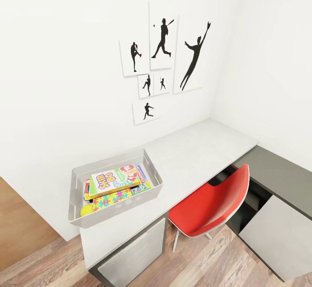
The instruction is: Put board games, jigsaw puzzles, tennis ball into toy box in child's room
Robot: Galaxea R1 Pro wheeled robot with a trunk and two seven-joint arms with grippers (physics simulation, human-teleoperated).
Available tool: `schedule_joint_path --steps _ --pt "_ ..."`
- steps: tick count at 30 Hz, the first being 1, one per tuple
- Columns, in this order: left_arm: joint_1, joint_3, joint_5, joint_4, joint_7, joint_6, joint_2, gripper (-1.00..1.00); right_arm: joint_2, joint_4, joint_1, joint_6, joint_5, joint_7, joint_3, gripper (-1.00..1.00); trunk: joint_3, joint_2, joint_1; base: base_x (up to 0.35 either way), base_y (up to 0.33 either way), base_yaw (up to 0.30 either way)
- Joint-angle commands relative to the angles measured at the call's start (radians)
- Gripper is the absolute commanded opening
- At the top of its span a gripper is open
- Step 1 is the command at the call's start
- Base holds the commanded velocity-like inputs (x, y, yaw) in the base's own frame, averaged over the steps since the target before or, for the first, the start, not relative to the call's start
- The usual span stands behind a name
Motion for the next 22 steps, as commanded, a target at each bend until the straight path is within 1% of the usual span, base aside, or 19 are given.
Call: schedule_joint_path --steps 1,22 --pt "0.000 0.000 0.005 -0.003 0.006 0.006 0.000 1.00 -0.001 -0.002 0.000 0.005 -0.010 0.000 0.008 1.00 -0.002 -0.002 0.001 0.000 0.000 0.000" --pt "0.000 0.000 0.005 -0.003 0.006 0.006 0.000 1.00 -0.001 -0.002 0.000 0.005 -0.010 0.000 0.008 1.00 -0.002 -0.002 0.001 0.000 0.000 0.000"
